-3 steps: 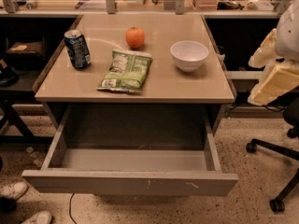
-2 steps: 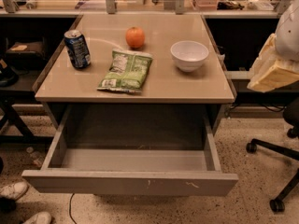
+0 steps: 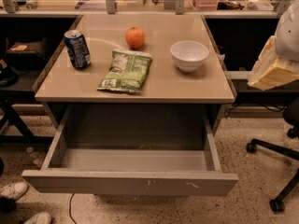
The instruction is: Close top drawer
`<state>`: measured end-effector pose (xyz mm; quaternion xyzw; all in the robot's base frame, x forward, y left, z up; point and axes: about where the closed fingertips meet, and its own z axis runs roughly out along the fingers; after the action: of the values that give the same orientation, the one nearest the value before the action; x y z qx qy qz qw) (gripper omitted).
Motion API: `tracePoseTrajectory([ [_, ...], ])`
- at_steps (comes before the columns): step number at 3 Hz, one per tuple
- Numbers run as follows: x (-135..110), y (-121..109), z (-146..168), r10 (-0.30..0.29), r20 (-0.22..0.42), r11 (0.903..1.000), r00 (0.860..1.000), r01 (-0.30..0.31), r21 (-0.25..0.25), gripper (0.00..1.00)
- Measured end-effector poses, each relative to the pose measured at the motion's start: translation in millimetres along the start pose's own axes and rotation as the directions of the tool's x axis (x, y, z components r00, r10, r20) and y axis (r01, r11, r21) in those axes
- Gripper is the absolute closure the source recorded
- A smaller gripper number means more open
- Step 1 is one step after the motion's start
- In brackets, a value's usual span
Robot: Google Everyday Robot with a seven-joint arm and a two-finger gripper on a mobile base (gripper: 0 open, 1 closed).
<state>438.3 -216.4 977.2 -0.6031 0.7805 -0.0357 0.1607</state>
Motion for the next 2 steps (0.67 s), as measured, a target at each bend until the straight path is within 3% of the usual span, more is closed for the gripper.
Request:
tracePoseTrajectory([
  [1,1.3,2.2,-5.2,-0.002,-0.004,0.9999,1.000,0.002,0.012,1.00],
  [2,13.4,28.6,-15.4,0.040,-0.047,0.9992,0.998,-0.040,0.011,1.00],
])
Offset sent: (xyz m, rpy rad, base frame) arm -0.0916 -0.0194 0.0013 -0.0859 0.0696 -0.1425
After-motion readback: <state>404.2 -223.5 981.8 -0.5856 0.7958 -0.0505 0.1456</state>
